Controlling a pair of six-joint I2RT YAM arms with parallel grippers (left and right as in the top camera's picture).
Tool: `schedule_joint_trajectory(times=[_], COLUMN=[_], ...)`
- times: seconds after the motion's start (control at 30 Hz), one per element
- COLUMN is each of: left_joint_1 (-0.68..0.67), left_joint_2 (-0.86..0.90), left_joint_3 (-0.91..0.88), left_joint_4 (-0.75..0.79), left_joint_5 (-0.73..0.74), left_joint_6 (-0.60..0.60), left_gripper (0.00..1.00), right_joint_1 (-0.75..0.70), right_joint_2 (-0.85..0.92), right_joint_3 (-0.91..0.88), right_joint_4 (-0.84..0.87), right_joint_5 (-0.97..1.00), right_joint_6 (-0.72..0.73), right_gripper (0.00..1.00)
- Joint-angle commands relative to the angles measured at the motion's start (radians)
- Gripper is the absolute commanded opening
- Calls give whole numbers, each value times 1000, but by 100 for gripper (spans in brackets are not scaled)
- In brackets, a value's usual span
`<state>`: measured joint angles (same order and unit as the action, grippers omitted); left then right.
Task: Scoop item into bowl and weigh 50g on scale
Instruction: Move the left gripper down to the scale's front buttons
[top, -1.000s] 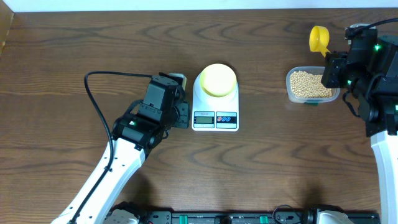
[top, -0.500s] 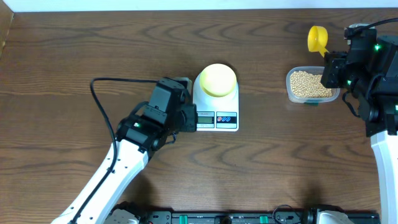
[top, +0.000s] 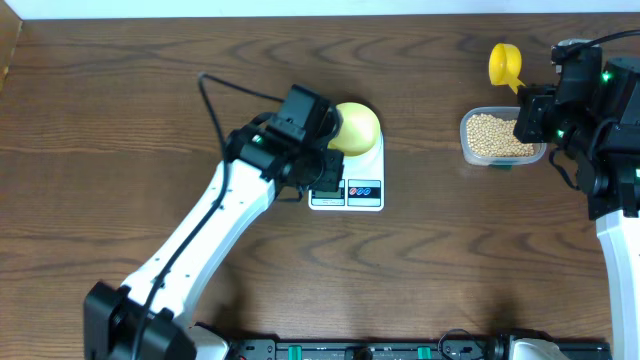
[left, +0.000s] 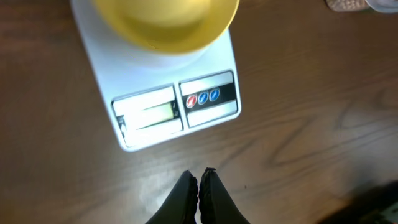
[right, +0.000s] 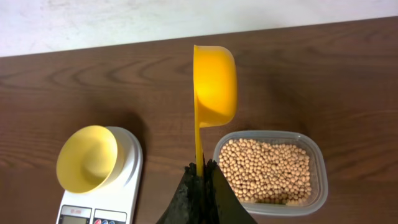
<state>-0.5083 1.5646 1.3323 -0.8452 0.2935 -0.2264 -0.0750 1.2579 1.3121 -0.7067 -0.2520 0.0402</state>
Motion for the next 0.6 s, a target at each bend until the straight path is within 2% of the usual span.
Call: schedule_joint_trajectory(times=[0.0, 0.07, 0.17, 0.33, 0.57], left_joint_1=[-31, -70, -111, -124, -127], left_joint_2=[34, 50, 63, 117, 217], left_joint_3=[27, 18, -5, -11, -16], left_joint_4=[11, 10, 40, 111, 126], left_joint_5=[-42, -154, -206, -224, -224], left_joint_6=[115, 114, 113, 91, 92], left_gripper=[7, 7, 7, 7, 7], right_joint_1=[-4, -4, -4, -4, -4], right_joint_2=[5, 5, 5, 5, 5], right_joint_3=[15, 15, 15, 15, 15], right_joint_4=[-7, -12, -14, -16, -15], right_joint_5=[-9, -9, -8, -8, -8], right_joint_6=[-8, -13, -13, -13, -23], right_gripper=[1, 1, 1, 1, 1])
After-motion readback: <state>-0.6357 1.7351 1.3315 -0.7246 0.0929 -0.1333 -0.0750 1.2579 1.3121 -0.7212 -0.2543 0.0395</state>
